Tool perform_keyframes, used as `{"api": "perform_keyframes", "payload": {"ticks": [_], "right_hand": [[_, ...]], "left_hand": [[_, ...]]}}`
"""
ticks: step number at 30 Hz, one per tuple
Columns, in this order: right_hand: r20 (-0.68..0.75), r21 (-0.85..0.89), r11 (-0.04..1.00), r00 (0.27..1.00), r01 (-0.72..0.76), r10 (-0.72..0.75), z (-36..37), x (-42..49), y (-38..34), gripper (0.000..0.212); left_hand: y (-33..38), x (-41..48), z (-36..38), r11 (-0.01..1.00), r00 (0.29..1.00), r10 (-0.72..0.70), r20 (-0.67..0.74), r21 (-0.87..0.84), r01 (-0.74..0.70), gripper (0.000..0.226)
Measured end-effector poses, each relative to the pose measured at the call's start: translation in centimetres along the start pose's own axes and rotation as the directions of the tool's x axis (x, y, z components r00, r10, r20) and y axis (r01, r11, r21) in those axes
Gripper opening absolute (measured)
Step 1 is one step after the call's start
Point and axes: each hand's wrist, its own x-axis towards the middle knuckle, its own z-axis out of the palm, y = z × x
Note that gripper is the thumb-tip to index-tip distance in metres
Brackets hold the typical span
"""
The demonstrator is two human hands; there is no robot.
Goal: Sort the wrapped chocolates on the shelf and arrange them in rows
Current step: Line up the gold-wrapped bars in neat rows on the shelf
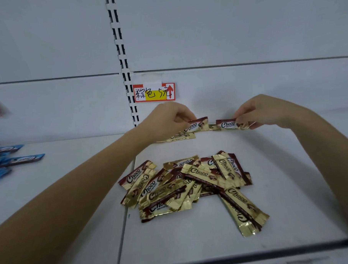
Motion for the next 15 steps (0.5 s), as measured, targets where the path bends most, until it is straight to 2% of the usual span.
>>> {"api": "perform_keyframes", "payload": {"ticks": [4,7,10,15], "right_hand": [[0.048,-0.144,0.99,0.999,0.001,0.006,-0.4,0.3,1.3,0.01],[-0.008,-0.235,0.971,0.999,0.036,-0.039,-0.2,0.6,1.5,0.013],[-0.027,-0.219,0.971,0.994,0.096,-0.104,0.0,0.9,1.6,0.012],[0.08,-0.242,0.963,0.991,0.121,-0.104,0.4,1.0,1.5,0.011]], "left_hand": [[0.4,2.4,2.5,0.992,0.995,0.006,0.102,0.125,-0.018,0.023],[0.0,3.0,3.7,0.975,0.995,0.015,0.098,0.219,-0.036,0.024],[-0.5,3.0,4.3,0.953,0.995,0.082,0.054,0.289,-0.094,0.022],[-1.0,2.4,4.5,0.929,0.987,0.128,0.1,0.336,-0.155,0.019]]}}
